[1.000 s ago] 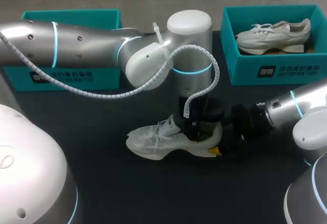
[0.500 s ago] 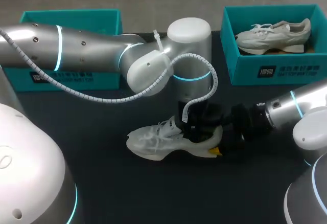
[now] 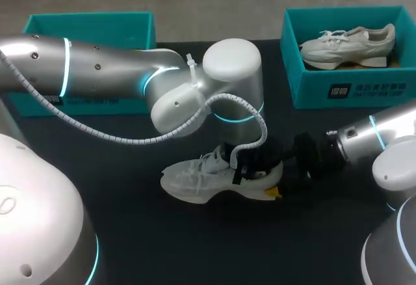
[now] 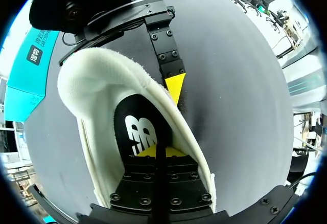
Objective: Take the shoe out of the shoebox, open the shoe tongue, remove and reinsert the insole, then place the shoe into the shoebox
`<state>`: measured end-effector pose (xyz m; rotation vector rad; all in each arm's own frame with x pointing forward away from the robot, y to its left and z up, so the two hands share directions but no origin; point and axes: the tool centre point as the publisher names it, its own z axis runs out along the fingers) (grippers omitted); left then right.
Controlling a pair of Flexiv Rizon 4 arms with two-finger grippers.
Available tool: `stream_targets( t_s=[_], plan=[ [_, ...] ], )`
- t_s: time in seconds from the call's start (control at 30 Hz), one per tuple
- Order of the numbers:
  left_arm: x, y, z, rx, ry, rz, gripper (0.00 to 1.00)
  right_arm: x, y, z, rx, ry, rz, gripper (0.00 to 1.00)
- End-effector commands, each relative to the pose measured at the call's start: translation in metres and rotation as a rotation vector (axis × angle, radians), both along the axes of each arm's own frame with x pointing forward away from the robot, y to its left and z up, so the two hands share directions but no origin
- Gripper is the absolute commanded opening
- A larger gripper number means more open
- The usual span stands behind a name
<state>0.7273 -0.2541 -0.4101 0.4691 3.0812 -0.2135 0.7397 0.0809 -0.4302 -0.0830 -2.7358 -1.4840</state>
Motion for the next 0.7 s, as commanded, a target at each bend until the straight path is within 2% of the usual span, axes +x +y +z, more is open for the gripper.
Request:
stream_targets(
  t_s=[0.03,0.4,0.7],
  plan=[
    [0.004,0.008,-0.011,-0.023,-0.021,0.019,0.00,0.000,0.002,-0.002,-0.004,0.001,-0.001,0.00],
    [0.003,0.017,0.036,-0.121,-0.003,0.062,0.00,0.000,0.002,-0.002,-0.004,0.001,-0.001,0.00],
    [0.001,0.015,0.056,-0.210,0.096,0.050,0.00,0.000,0.002,-0.002,-0.004,0.001,-0.001,0.00]
  ],
)
